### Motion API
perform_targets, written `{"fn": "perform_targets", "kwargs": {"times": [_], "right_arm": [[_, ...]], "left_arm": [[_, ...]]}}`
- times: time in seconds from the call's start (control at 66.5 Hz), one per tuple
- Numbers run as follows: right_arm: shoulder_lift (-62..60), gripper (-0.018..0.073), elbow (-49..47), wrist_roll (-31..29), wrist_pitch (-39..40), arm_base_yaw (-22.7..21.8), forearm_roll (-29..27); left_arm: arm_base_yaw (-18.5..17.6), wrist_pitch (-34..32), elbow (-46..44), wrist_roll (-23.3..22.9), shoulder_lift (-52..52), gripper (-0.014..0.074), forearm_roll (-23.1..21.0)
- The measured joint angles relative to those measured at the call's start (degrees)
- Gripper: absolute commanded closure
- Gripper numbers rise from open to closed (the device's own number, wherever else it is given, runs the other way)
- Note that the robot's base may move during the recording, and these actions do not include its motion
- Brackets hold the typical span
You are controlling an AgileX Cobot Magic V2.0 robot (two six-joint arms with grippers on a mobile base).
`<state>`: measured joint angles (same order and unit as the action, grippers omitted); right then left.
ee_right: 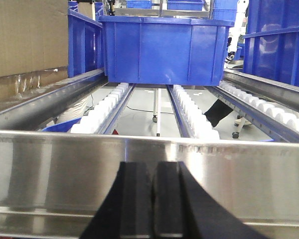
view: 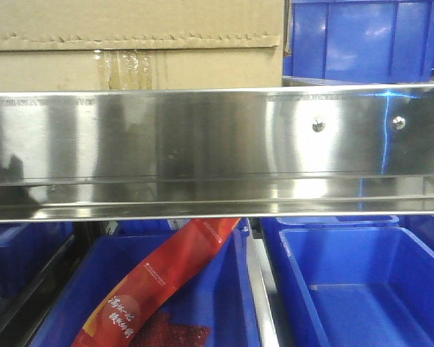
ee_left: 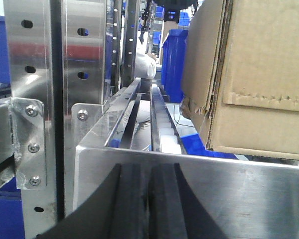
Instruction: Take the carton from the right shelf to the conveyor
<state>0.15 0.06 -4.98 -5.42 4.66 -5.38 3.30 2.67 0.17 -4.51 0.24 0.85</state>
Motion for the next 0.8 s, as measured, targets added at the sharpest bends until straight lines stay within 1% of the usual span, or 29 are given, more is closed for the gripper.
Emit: {"fn": "perform_targets", "kwargs": {"times": [0.511, 0.797], "right_arm": [[0.0, 0.0631, 0.0, 0.0, 0.0, 0.0, 0.0], [0.0, 0.0631, 0.0, 0.0, 0.2, 0.0, 1.9]], "left_arm": [[0.0, -1.4, 0.0, 0.0, 0.0, 0.0582, 0.1], [0.0, -3.4, 0.0, 0.0, 0.0, 0.0582, 0.1]]}}
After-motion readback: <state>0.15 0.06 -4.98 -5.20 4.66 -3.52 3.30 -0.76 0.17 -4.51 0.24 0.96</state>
